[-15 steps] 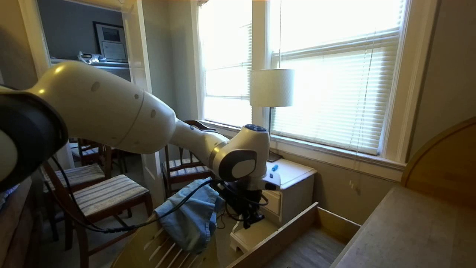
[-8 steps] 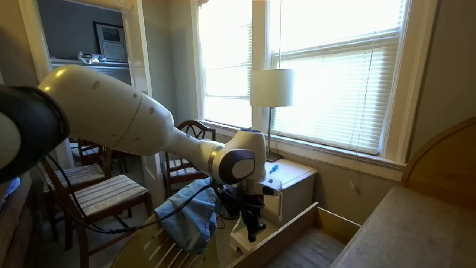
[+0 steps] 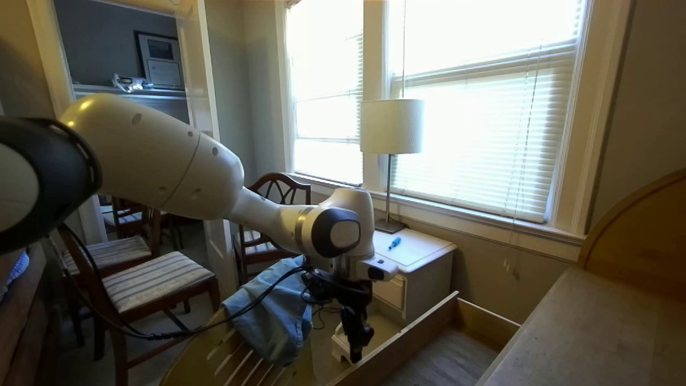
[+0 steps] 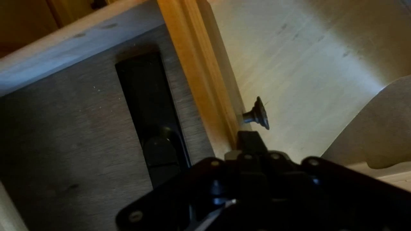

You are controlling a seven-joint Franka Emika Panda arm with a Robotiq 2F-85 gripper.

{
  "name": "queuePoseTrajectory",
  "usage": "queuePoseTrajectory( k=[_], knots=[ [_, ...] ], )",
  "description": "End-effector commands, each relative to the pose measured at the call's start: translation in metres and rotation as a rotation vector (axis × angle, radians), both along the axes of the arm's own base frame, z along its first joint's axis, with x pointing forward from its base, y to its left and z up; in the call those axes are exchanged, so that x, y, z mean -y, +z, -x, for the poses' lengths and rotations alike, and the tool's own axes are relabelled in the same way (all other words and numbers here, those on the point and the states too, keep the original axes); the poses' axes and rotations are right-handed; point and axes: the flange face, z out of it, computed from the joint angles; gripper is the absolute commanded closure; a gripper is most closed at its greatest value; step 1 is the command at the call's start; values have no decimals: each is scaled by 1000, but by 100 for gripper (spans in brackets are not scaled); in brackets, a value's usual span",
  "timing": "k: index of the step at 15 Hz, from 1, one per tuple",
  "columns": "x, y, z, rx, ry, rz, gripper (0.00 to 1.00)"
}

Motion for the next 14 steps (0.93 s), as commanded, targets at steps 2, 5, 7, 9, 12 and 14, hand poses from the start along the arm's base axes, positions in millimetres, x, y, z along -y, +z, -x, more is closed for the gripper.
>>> queuePoseTrajectory(
  k=[2, 5, 7, 9, 12, 14],
  knots=[
    [7, -5, 12, -100, 16, 139, 100],
    [8, -10, 18, -144, 56, 178, 100],
    [5, -11, 18, -143, 78, 169, 100],
    [-8, -6, 0, 0, 160, 36, 100],
    [-11, 9, -20, 177, 213, -40, 100],
    [-12, 15, -28, 279, 263, -80, 100]
  ],
)
